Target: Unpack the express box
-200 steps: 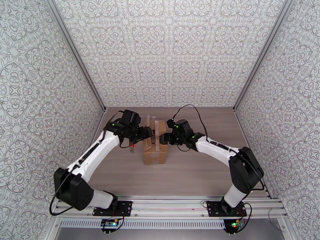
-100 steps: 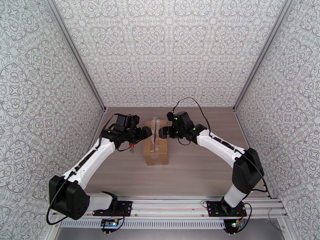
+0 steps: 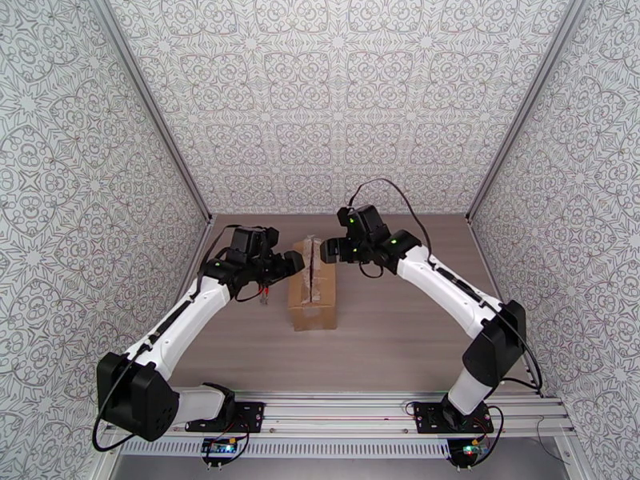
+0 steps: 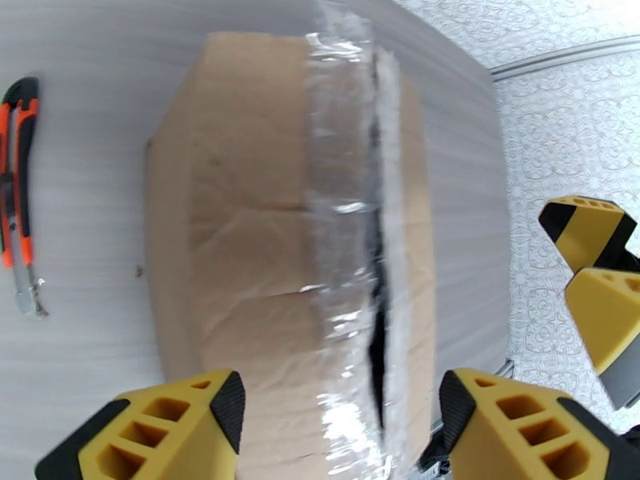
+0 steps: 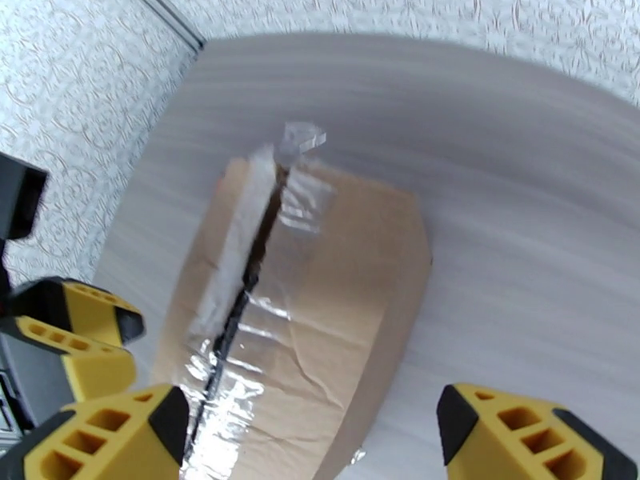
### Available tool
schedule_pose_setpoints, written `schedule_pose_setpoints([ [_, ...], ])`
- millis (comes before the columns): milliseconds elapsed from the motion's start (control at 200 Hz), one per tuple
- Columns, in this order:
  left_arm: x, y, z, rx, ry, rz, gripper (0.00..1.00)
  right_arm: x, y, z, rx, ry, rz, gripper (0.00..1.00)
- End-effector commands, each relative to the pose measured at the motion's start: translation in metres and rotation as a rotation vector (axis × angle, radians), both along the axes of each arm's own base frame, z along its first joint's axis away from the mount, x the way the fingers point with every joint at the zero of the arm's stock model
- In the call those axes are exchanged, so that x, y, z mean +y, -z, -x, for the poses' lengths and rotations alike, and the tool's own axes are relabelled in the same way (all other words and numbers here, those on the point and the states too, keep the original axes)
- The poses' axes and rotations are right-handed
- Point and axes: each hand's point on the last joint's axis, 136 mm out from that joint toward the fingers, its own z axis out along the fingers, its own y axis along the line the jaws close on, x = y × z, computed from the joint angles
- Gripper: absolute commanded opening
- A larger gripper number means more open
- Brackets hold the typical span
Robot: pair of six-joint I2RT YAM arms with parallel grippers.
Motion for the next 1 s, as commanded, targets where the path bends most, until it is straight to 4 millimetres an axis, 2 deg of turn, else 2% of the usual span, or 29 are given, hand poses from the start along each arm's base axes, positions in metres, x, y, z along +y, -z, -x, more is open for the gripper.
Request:
schedule_pose_setpoints([
  [0,0.013,-0.007,-0.002,-0.001,-0.017,-0.144,0.74,0.005,0.019,-0.002,0.058,0.006,0.053,0.83],
  [105,0.014,-0.015,-0.010,-0.002,-0.041,-0.262,0.77,0.009,0.036,-0.005,0.092,-0.002,0.073,0.79],
  [145,0.013,-0.017,-0.013,0.002,-0.050,-0.305,0.78,0.009,0.042,-0.005,0.100,-0.001,0.080,0.74],
  [235,0.008,-0.023,-0.023,0.014,-0.070,-0.393,0.79,0.009,0.052,-0.007,0.106,0.010,0.093,0.71],
  [360,0.001,-0.017,-0.033,0.063,-0.079,-0.572,0.81,0.010,0.062,-0.007,0.116,0.019,0.084,0.67],
  [515,0.002,-0.010,-0.043,0.114,-0.101,-0.776,0.81,0.012,0.070,-0.006,0.128,0.032,0.055,0.61],
  [660,0.007,0.000,-0.046,0.146,-0.127,-0.830,0.81,0.015,0.077,-0.003,0.143,0.026,0.038,0.57],
  [750,0.000,0.005,-0.049,0.148,-0.116,-0.814,0.81,0.017,0.081,-0.002,0.152,0.019,0.032,0.56],
  [770,-0.004,-0.002,-0.053,0.127,-0.121,-0.793,0.82,0.017,0.082,-0.002,0.153,0.019,0.032,0.56],
  [830,-0.009,0.001,-0.055,0.135,-0.108,-0.794,0.82,0.018,0.081,-0.002,0.149,0.017,0.019,0.56],
  [995,-0.009,0.011,-0.055,0.165,-0.093,-0.837,0.83,0.022,0.081,-0.001,0.149,0.007,-0.002,0.55],
])
